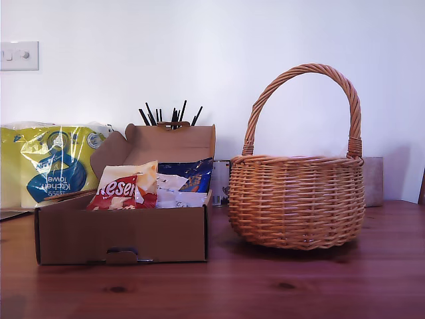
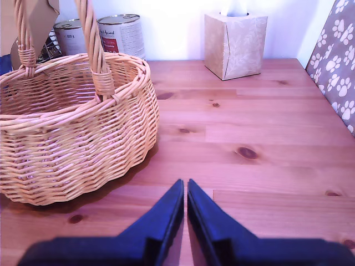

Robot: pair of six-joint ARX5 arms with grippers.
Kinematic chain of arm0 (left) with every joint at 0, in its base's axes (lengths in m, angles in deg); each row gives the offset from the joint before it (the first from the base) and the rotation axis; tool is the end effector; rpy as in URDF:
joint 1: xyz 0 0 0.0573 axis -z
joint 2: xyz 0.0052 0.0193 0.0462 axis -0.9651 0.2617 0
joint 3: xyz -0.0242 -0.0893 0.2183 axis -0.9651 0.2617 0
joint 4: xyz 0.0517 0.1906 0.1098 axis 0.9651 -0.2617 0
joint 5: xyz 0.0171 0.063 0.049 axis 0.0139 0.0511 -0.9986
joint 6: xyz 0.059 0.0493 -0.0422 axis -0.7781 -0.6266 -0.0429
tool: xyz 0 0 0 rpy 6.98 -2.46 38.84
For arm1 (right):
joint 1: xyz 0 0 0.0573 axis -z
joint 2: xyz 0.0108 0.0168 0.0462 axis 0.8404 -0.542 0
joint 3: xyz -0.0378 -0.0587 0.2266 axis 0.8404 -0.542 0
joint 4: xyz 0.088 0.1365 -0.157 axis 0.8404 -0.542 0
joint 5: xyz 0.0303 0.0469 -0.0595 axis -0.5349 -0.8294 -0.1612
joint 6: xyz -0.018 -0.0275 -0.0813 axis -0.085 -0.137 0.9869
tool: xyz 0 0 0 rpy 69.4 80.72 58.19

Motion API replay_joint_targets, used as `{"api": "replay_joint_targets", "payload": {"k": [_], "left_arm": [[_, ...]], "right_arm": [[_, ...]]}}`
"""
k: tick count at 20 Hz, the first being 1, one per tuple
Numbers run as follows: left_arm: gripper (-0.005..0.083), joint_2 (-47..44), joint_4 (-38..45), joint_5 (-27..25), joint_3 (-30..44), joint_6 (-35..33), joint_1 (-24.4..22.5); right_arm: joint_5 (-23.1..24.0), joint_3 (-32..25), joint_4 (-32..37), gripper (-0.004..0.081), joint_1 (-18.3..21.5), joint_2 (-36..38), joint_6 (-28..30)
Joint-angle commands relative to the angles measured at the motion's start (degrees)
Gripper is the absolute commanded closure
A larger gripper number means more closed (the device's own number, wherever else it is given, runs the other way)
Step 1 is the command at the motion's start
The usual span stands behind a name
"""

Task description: Move the bags of Easter eggs from the cardboard box on the left into the woven basket on the right side.

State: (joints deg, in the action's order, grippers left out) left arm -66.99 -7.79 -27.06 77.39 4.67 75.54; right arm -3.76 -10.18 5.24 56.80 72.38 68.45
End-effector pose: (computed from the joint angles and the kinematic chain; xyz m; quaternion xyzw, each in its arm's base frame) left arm 0.1337 -0.0133 0.1389 -0.0049 0.1311 -0.0836 0.9878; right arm 0.1361 0.0060 0.1432 0.0032 0.1156 0.0373 0.9926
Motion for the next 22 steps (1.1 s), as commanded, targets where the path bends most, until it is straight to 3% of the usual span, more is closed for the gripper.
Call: {"api": "replay_joint_targets", "payload": {"k": [1, 8, 13, 17, 22], "left_arm": [[0.0793, -0.74, 0.17, 0.04, 1.16, 0.13, -0.07], [0.0793, -0.74, 0.74, 0.61, 1.14, 1.01, -0.04], [0.0793, -0.57, 7.67, 7.45, -3.63, 6.82, -0.04], [0.0793, 4.87, 2.95, 13.64, -11.28, 6.88, 0.11], [0.0793, 22.40, -9.29, 20.61, -24.87, -1.66, 0.22]], "right_arm": [[0.02, -0.68, 0.37, 0.0782, 0.17, 0.33, -0.02], [0.04, -0.68, 0.59, 0.0782, 0.17, 0.33, -0.02], [-0.52, 2.03, 8.41, 0.0782, -0.26, 0.33, -4.28], [-1.73, 10.21, 1.05, 0.0782, -1.55, -0.85, -5.20], [-9.68, 22.16, -8.28, 0.0782, -4.17, -5.57, -5.20]]}}
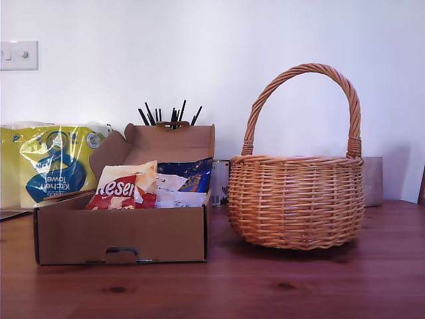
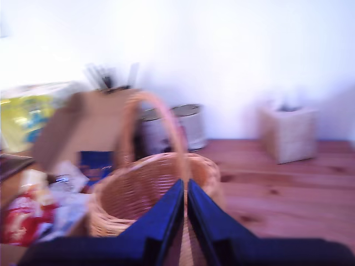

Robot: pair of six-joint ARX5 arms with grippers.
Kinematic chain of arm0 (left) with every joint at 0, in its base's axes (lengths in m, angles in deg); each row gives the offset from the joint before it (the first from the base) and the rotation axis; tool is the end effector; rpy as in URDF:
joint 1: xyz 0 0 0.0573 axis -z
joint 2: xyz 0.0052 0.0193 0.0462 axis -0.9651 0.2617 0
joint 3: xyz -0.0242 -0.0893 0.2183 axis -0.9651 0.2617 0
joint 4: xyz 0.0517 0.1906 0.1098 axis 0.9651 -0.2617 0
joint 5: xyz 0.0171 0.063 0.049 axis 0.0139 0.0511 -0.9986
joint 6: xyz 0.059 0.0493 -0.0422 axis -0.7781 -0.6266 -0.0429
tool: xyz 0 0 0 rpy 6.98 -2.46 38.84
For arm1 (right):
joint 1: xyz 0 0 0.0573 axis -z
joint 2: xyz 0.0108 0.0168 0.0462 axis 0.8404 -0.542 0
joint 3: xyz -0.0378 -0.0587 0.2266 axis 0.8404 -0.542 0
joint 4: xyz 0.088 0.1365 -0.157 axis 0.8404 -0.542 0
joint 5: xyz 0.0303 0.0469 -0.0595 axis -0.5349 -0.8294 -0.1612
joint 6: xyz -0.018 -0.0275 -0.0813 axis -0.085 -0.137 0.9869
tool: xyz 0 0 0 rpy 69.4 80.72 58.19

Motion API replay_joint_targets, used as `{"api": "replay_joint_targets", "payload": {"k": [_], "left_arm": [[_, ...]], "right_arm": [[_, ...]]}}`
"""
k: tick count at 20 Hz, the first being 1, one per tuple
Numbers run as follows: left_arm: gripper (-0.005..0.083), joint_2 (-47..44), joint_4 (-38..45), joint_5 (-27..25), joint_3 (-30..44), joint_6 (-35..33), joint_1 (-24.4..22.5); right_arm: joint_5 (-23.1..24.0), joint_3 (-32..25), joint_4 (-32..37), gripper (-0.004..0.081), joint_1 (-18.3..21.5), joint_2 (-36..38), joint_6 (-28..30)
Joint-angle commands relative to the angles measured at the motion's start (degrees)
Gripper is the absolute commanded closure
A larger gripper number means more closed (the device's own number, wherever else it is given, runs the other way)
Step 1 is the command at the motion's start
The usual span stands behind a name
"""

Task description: Move the bags of Easter eggs from the cardboard box on the left into the woven basket on the right side.

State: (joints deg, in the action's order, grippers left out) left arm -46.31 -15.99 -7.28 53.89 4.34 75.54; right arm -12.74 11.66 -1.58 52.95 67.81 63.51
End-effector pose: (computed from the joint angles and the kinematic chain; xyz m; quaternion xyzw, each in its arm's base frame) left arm 0.1331 -0.0377 0.2233 -0.0359 0.1711 -0.2508 0.9521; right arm 0.1069 0.0247 0.2484 0.0441 0.0310 0.1477 0.9876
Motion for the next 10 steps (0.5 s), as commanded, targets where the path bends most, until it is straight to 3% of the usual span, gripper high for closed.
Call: {"api": "replay_joint_targets", "payload": {"k": [1, 5, 8, 10], "left_arm": [[0.0793, 6.05, -3.80, 1.22, -4.90, -3.30, 0.22], [0.0793, 21.68, -11.34, 1.29, -18.53, -14.99, 1.33], [0.0788, 32.98, -15.87, 1.29, -27.21, -22.56, 3.04], [0.0704, 39.91, -17.46, 1.33, -31.52, -26.47, 4.79]], "right_arm": [[-1.75, 2.56, -4.35, 0.0782, -0.81, -2.84, -0.24], [-2.95, 14.47, -18.99, 0.0782, -2.56, -12.44, 0.66], [-3.15, 22.01, -24.74, 0.0782, -3.34, -19.71, 1.05], [-3.21, 25.90, -26.27, 0.0782, -3.65, -23.34, 3.28]]}}
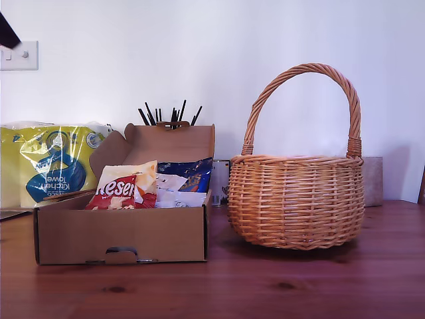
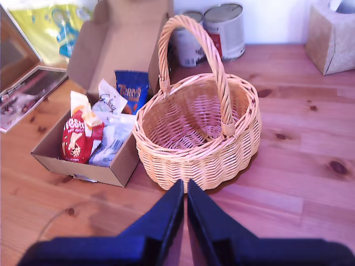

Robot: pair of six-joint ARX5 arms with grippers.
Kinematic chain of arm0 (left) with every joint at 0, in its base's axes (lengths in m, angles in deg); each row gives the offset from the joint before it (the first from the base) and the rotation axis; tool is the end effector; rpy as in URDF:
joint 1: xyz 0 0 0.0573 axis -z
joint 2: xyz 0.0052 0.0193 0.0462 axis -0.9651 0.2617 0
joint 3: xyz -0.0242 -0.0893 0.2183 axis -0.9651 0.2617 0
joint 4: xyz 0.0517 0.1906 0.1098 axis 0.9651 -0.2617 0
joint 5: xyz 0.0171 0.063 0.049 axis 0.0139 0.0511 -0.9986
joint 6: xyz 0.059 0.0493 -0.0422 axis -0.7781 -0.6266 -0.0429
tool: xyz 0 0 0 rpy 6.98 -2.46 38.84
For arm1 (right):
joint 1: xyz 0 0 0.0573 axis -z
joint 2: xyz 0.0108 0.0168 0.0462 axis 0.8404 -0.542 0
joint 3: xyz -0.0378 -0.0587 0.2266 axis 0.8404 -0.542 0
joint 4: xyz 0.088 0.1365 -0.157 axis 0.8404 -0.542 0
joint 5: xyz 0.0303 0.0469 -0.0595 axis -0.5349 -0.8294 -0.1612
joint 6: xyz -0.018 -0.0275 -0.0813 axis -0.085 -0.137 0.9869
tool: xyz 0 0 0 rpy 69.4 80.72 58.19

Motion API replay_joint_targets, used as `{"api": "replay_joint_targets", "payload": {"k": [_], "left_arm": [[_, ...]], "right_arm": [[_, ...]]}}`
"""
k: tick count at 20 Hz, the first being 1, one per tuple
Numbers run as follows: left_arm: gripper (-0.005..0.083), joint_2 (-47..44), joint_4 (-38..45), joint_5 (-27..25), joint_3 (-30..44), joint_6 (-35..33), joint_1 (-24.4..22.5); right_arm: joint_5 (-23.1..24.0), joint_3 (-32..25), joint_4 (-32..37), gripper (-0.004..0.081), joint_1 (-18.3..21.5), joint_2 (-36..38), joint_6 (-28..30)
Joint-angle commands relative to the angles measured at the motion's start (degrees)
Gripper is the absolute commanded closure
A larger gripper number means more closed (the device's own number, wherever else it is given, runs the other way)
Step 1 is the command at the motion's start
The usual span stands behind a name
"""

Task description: Move the bags of Easter eggs from the cardboard box on the left into the woven basket on the right side.

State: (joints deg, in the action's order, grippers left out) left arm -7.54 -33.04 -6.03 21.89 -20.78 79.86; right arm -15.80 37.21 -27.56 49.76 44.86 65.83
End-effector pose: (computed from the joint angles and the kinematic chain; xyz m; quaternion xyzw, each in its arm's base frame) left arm 0.2090 -0.0560 0.2724 0.1193 0.2967 -0.3538 0.8790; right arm 0.1103 0.0351 0.2923 0.0383 0.2305 0.1922 0.9531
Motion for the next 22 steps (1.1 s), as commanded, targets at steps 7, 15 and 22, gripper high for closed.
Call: {"api": "replay_joint_targets", "payload": {"k": [7, 15, 22], "left_arm": [[-0.0008, 18.32, 9.38, -5.35, -3.54, -7.23, 7.32], [-0.0009, 28.89, 28.04, -9.01, -4.35, -15.17, 8.59], [-0.0009, 43.41, 18.99, -4.24, -19.04, -15.02, 5.62]], "right_arm": [[-0.20, 5.31, -0.28, 0.0782, -0.50, -5.66, 4.22], [-0.20, 5.31, -0.13, 0.0782, -0.72, -7.17, 4.59], [-0.20, 5.31, 1.03, 0.0782, -0.81, -8.41, 4.63]]}}
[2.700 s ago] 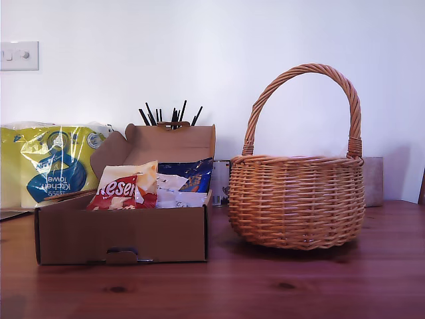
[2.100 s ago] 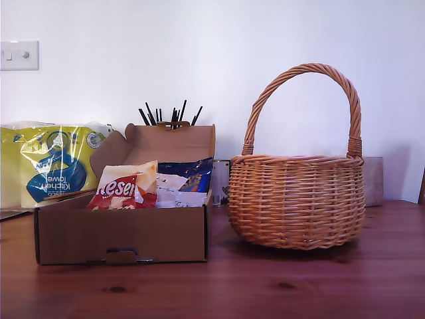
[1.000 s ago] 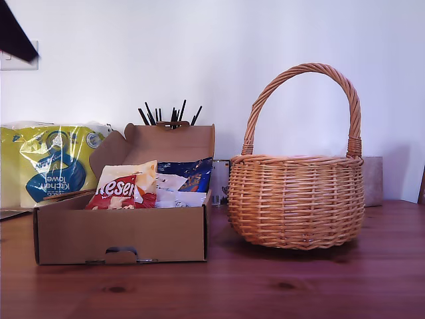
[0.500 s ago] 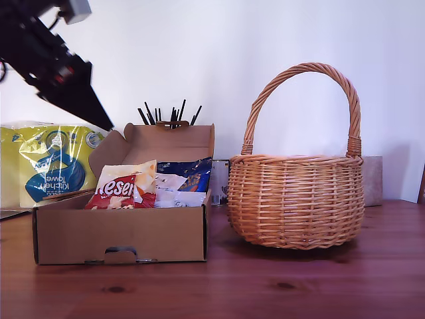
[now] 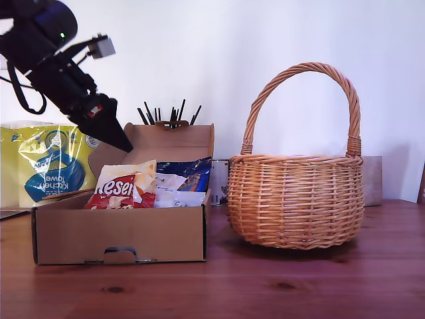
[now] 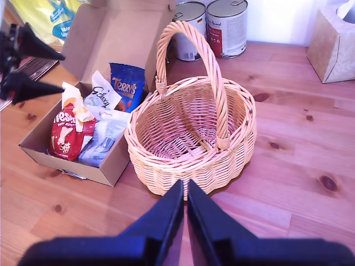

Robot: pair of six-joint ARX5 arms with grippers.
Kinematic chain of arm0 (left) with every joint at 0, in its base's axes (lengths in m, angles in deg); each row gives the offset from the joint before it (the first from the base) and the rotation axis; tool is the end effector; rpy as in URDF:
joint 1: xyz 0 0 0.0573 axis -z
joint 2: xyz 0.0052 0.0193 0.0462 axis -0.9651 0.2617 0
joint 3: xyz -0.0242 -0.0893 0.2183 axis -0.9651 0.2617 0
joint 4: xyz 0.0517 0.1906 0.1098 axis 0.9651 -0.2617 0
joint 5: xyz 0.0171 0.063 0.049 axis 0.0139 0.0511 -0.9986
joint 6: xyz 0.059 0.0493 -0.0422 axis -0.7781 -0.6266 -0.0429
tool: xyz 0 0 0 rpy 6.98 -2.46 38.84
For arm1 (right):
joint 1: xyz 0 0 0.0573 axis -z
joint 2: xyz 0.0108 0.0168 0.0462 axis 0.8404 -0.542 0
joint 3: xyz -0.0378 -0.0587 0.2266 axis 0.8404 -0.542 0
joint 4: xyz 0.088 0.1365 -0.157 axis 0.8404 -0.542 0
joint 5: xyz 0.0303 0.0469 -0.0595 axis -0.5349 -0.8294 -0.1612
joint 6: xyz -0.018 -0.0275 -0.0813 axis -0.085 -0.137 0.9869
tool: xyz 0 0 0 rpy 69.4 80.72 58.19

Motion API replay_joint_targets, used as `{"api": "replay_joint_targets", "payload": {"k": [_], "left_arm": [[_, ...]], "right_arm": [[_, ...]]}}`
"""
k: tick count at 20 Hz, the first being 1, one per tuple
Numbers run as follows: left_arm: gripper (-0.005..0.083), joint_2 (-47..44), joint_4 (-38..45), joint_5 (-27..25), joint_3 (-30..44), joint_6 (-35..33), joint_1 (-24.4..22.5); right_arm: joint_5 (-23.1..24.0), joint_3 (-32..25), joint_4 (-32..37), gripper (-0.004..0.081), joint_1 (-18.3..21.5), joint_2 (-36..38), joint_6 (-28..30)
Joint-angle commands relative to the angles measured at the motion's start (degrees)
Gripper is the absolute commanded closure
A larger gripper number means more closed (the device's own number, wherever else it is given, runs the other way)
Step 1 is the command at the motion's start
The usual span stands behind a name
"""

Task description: Move the bags of Easter eggs from the cardboard box on the left into the woven basket on the right side.

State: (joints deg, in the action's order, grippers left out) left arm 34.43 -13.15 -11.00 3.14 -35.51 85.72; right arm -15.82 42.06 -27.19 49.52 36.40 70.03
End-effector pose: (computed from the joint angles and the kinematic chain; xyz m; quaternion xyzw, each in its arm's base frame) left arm 0.3691 -0.1033 0.2021 0.2563 0.2782 -0.4034 0.8332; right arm 0.1333 0.0387 0.3034 0.0050 0.2507 0.2017 0.9468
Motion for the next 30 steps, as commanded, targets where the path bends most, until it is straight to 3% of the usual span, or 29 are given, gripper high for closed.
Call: {"api": "replay_joint_targets", "payload": {"k": [1, 5, 12, 23, 28, 30], "left_arm": [[-0.0009, 3.34, -4.55, 2.23, -2.78, -0.31, -0.61], [-0.0008, 9.51, -13.55, 4.66, -8.24, -2.69, -1.03], [-0.0008, 10.32, -24.17, 6.75, -8.39, -3.28, 1.42], [-0.0007, 14.12, -25.51, 2.95, -8.37, -2.36, 5.16], [0.0001, 14.60, -25.88, 2.29, -8.37, 0.24, 5.66], [0.0123, 14.60, -25.99, 1.51, -8.37, 0.39, 6.16]], "right_arm": [[-0.17, 0.46, 0.66, 0.0782, -0.57, -0.09, 0.44], [-0.17, 0.46, 0.79, 0.0782, -0.57, -0.70, 0.61], [-0.17, 0.46, 1.05, 0.0782, -0.57, -1.77, 1.64], [-0.24, 0.46, 0.87, 0.0782, -0.59, -2.01, 1.90], [-7.80, 0.46, -3.80, 0.0782, -0.59, -1.99, 1.90], [-10.25, 0.46, -4.11, 0.0782, -0.79, -1.99, 1.88]]}}
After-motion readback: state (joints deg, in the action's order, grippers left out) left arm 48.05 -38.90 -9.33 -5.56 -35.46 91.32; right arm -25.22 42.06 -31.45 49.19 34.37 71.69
